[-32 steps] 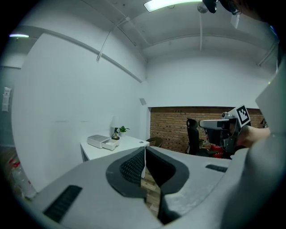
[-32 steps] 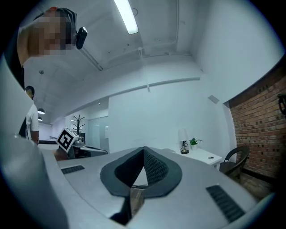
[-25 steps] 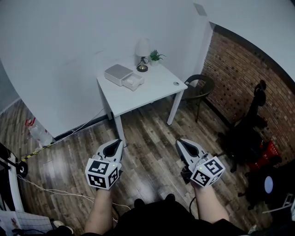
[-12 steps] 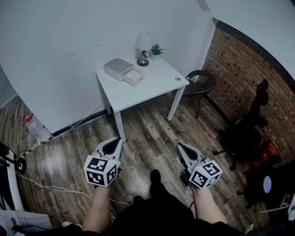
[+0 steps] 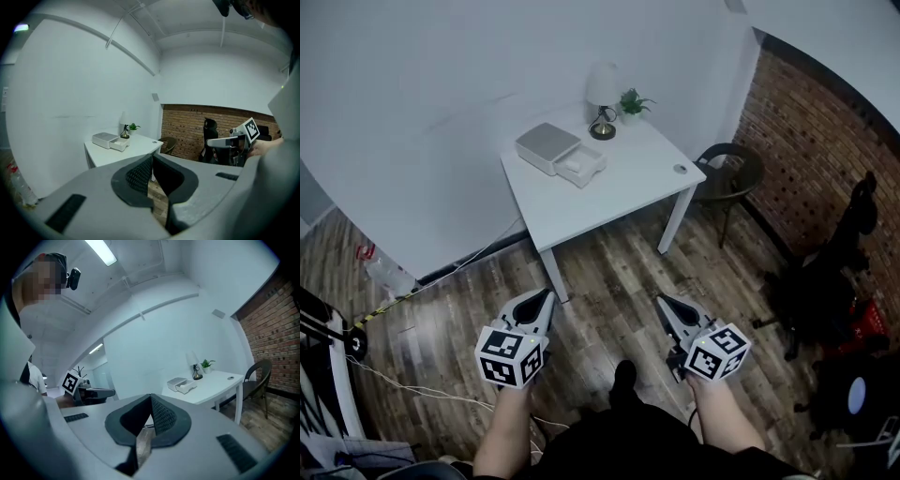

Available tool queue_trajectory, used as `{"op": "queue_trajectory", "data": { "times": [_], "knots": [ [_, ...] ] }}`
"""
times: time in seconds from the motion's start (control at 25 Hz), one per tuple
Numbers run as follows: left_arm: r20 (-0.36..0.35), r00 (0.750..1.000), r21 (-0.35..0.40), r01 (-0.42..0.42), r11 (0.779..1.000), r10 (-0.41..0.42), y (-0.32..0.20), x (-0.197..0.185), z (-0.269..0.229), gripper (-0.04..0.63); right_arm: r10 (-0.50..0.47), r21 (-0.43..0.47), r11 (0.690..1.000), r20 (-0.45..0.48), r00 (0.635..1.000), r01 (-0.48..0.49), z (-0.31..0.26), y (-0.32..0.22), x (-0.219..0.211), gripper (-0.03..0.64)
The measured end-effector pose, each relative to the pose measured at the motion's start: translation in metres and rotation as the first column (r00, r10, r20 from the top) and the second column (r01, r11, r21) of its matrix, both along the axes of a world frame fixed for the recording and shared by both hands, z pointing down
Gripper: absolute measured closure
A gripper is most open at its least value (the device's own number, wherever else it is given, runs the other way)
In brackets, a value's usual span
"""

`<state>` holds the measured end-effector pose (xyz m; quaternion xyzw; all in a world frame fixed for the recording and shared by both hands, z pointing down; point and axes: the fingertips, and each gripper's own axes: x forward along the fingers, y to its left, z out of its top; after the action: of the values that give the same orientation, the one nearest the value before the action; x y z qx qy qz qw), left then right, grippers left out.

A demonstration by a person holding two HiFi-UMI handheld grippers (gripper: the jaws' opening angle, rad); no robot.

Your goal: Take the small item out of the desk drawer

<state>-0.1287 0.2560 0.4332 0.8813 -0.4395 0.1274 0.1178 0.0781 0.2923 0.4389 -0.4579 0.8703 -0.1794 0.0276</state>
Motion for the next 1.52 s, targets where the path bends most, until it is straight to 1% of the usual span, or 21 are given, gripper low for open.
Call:
{"op": "queue_trajectory", "data": {
  "times": [0.12,0.32,0.44,0.52,0.68,0.8,0.96,1.08,1.24,1.36,1.52],
  "knots": [
    [0.014,1.0,-0.02,0.003,1.0,-0.002,-0.037,0.02,0.007,0.58,-0.012,-0.031,0.999,0.018,1.0,0.012,0.012,-0.039,0.018,0.614],
    [0.033,0.999,-0.029,0.007,1.0,-0.006,-0.087,0.06,0.008,0.58,-0.066,-0.046,0.997,0.046,0.997,0.068,0.019,-0.092,0.041,0.614],
    [0.049,0.999,-0.018,0.005,1.0,-0.004,-0.108,0.085,-0.001,0.58,-0.108,-0.046,0.993,0.053,0.993,0.11,0.018,-0.114,0.056,0.614],
    [0.078,0.997,0.004,-0.014,1.0,0.014,-0.115,0.102,-0.01,0.58,-0.124,-0.039,0.991,0.052,0.991,0.126,0.014,-0.125,0.066,0.614],
    [0.117,0.993,0.028,-0.035,0.999,0.032,-0.128,0.12,-0.019,0.58,-0.117,-0.021,0.993,0.071,0.991,0.119,0.007,-0.137,0.082,0.614],
    [0.128,0.991,0.024,-0.042,0.999,0.038,-0.141,0.128,-0.017,0.58,-0.109,-0.035,0.993,0.08,0.991,0.112,0.012,-0.145,0.09,0.614],
    [0.128,0.99,0.032,-0.072,0.997,0.067,-0.16,0.14,-0.016,0.58,-0.086,-0.052,0.994,0.087,0.992,0.091,0.017,-0.156,0.101,0.614],
    [0.116,0.99,0.04,-0.088,0.995,0.083,-0.179,0.143,-0.014,0.58,-0.074,-0.052,0.996,0.081,0.994,0.078,0.019,-0.169,0.103,0.614],
    [0.092,0.992,0.041,-0.09,0.995,0.086,-0.215,0.135,-0.008,0.58,-0.058,-0.052,0.997,0.066,0.996,0.061,0.02,-0.2,0.099,0.614],
    [0.083,0.994,0.042,-0.081,0.996,0.077,-0.256,0.121,-0.002,0.58,-0.057,-0.055,0.997,0.052,0.997,0.06,0.022,-0.237,0.088,0.614],
    [0.108,0.991,0.048,-0.086,0.995,0.081,-0.317,0.104,0.005,0.58,-0.05,-0.064,0.997,0.045,0.998,0.053,0.025,-0.298,0.07,0.614]
  ]
}}
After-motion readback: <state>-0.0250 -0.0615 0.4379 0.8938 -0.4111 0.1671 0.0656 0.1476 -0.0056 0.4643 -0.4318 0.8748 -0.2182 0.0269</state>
